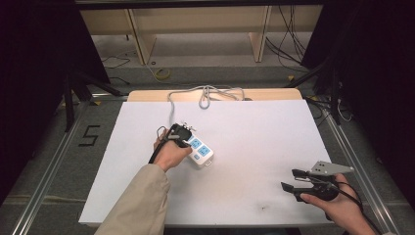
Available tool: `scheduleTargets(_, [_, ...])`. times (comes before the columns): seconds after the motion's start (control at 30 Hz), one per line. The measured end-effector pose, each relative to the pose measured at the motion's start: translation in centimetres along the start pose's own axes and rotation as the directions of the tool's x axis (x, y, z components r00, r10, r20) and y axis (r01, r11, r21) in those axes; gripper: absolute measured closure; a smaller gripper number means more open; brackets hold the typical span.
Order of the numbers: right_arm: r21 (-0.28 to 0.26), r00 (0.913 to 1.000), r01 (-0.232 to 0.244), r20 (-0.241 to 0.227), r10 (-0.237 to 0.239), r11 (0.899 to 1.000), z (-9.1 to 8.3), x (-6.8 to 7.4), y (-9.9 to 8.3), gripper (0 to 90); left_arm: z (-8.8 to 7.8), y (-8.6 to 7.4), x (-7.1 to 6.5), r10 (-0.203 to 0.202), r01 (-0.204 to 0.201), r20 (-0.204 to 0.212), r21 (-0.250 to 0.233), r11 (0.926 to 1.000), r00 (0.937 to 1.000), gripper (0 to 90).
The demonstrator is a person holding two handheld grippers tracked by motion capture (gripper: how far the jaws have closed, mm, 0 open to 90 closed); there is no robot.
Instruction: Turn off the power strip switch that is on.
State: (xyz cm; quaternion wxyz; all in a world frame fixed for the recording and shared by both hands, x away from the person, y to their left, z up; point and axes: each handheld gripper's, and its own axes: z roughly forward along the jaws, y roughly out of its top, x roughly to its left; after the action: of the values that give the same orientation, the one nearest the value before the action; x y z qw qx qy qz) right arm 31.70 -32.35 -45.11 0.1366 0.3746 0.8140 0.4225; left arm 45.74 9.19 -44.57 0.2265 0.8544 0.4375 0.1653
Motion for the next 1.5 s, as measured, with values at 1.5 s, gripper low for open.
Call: scheduleTargets(1.5, [-0.002, 1.0, -0.004, -0.005, 0.004, 1.0, 0.0, 0.0, 0.0, 32.4, -1.8, -1.0, 0.3, 0.004, -0.004, 0.003, -0.109, 0.9941, 1.0, 87.2])
